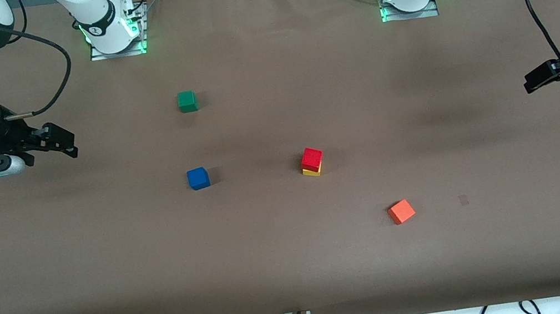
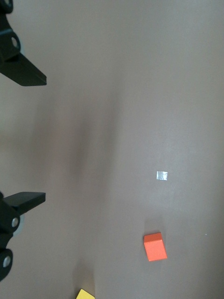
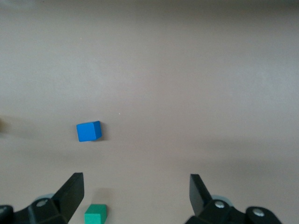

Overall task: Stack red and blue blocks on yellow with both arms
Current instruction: 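Reach the right gripper down to the blue cube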

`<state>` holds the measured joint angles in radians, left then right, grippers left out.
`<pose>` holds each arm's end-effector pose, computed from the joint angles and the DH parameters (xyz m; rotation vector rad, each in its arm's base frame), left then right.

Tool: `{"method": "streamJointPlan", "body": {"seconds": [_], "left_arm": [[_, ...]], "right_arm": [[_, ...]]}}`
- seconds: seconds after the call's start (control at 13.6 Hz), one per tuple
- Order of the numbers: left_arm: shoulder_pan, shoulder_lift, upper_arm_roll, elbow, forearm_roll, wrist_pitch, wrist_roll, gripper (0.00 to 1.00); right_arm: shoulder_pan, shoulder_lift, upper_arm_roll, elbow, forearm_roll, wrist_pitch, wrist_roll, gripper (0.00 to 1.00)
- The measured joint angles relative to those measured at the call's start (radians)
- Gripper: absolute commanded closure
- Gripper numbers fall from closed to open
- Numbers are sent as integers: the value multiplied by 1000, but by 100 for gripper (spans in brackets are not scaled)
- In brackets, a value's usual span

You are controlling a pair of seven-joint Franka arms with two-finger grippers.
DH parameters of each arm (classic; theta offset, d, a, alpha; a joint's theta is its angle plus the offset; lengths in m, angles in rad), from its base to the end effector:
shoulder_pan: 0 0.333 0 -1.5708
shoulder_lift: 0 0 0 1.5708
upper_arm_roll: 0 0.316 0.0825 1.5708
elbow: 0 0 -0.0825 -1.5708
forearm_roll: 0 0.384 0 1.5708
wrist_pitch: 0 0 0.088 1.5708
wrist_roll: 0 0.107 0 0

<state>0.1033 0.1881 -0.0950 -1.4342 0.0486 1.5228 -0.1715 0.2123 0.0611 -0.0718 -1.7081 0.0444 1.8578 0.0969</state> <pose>0.6045 0.0157 0.5759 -3.0867 -0.2794 0.1486 0.5850 0.0873 0.5499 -3.0895 -0.0514 -0.1292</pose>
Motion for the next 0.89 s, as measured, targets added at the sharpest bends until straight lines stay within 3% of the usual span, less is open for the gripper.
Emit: {"method": "streamJointPlan", "body": {"seconds": [0.44,0.89], "left_arm": [[0,3,0,1,0,1,0,0],[-1,7,-4,2,-1,2,0,0]], "right_arm": [[81,192,4,21,-25,94,-3,0],[147,429,20,82,-25,308,31,0]]}}
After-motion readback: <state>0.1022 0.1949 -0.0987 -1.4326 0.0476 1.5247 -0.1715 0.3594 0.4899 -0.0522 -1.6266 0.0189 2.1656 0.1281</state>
